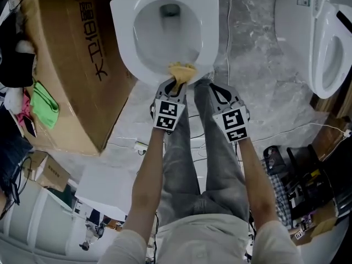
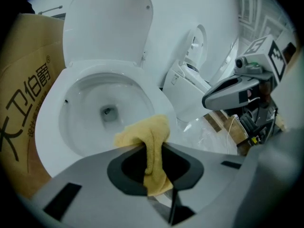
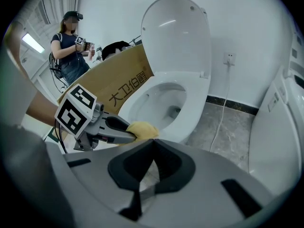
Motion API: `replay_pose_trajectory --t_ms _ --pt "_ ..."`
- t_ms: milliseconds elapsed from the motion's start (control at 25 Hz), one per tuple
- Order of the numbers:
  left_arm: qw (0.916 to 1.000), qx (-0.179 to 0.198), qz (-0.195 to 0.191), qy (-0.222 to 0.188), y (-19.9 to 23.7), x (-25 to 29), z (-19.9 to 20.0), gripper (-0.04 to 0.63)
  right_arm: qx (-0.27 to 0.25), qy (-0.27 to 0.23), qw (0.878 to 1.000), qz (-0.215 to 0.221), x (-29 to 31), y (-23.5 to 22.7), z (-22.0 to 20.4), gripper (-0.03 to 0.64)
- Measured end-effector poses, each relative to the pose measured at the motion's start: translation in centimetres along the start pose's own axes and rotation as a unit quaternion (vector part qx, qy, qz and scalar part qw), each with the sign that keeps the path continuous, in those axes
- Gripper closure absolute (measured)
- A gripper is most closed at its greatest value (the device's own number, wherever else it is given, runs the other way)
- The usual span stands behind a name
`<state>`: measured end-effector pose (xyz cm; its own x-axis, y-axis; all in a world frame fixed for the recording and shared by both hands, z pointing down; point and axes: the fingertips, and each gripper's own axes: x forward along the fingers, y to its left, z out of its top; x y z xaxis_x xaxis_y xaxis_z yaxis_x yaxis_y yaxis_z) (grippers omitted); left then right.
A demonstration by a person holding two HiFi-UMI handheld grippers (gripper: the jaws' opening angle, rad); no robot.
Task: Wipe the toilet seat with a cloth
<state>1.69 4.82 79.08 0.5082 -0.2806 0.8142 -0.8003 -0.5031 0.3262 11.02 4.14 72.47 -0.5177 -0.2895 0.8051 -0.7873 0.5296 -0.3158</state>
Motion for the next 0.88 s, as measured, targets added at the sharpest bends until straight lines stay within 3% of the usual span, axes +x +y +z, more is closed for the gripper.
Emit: replay_pose_trajectory --t_ms 880 --pt "0.9966 0.062 -0.051 0.018 -2.7 5.3 6.1 0.511 0.052 -0.012 0.998 -0.036 -0.5 -3.9 0.3 0.609"
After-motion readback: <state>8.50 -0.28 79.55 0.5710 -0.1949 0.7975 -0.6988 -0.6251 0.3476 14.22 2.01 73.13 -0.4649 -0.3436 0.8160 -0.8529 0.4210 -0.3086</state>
